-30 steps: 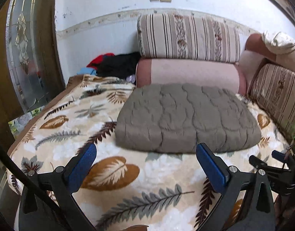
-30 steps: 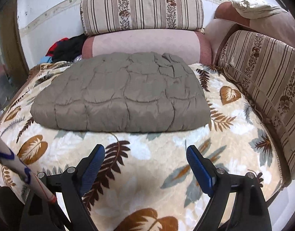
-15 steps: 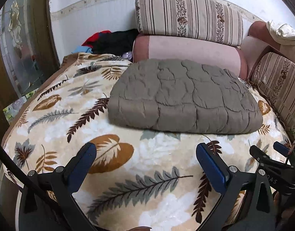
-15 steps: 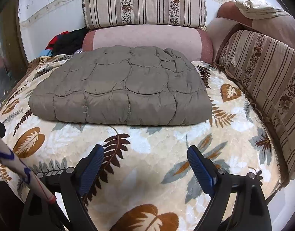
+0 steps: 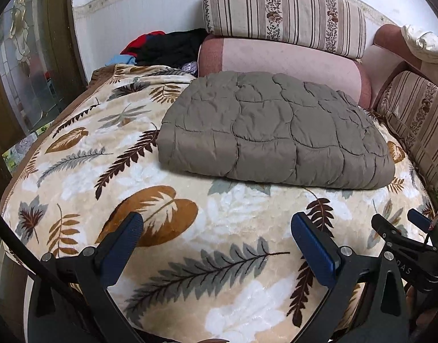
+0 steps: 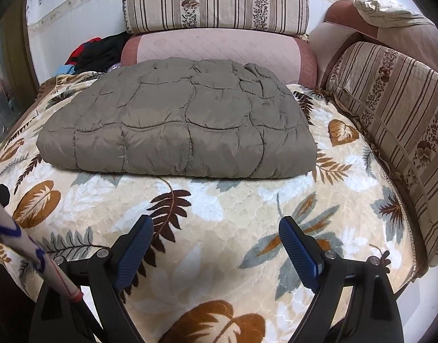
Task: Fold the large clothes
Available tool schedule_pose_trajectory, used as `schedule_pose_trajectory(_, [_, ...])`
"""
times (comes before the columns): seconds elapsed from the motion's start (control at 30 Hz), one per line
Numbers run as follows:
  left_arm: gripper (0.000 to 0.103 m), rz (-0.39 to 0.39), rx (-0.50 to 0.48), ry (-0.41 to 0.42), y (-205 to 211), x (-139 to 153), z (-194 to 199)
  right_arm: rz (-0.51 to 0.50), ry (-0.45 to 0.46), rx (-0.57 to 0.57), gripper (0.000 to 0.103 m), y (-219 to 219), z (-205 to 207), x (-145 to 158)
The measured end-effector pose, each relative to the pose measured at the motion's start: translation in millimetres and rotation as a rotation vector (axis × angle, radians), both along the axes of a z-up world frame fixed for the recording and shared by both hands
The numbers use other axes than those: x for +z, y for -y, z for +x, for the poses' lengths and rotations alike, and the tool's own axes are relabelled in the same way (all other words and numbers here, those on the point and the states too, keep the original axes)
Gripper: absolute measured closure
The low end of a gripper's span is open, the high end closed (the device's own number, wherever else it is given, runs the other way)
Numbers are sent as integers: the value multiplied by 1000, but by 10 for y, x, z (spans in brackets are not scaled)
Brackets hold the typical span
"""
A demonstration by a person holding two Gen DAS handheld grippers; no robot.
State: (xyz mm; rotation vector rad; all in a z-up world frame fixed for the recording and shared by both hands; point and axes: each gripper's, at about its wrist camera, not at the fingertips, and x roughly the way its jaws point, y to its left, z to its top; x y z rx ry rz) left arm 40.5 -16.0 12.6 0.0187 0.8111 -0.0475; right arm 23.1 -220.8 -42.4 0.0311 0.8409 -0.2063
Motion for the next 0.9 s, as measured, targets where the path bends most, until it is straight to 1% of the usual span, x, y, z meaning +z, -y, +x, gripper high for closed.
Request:
schedule_pose_trajectory(0.5, [0,-4,12,-48,-4,-103,60,-16,-22,-14,10,7,35,-78])
schedule_pose_trajectory(0.9, [0,-6,22,-71,-23,-156,96,-25,-39,-7,10,-18,61,-124])
